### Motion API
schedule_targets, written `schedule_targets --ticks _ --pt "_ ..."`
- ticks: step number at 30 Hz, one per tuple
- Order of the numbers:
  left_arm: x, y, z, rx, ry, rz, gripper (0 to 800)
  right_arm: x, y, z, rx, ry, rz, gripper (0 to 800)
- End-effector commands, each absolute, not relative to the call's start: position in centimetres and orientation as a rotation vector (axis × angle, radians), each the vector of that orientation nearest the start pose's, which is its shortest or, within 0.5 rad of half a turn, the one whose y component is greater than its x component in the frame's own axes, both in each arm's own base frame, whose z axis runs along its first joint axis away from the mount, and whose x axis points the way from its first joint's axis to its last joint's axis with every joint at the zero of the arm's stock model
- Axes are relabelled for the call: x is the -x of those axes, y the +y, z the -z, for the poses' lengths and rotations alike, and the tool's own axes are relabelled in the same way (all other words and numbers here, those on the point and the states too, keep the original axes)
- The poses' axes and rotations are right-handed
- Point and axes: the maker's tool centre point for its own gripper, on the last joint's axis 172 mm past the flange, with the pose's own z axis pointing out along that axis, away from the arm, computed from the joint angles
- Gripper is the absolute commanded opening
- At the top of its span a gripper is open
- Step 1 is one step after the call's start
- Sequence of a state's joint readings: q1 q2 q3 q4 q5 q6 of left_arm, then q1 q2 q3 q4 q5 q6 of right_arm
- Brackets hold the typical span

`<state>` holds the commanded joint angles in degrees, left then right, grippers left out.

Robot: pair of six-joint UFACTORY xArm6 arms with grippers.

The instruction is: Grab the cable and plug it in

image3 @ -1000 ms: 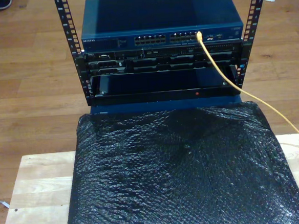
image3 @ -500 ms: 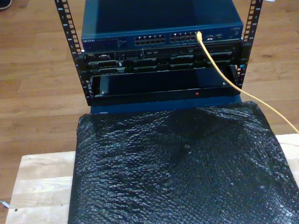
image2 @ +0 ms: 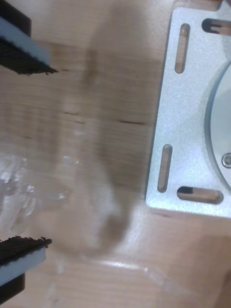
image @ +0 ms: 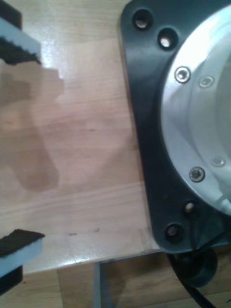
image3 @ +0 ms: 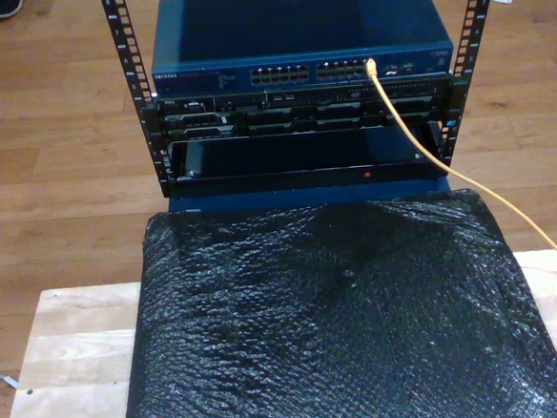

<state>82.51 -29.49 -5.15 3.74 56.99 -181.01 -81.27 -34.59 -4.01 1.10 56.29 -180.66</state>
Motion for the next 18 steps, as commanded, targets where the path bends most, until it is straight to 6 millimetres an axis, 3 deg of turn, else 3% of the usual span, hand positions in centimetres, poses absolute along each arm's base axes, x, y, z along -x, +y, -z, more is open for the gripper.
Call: schedule_targets --ticks 8,18 --pt "-0.5 13.4 -2.6 2.235 2.623 0.382 800 -2.5 -14.7 -3.2 -2.09 2.596 -0.364 791" --pt "-0.5 13.4 -2.6 2.235 2.623 0.382 800 -1.5 -14.8 -2.6 -2.135 2.516 -0.357 791"
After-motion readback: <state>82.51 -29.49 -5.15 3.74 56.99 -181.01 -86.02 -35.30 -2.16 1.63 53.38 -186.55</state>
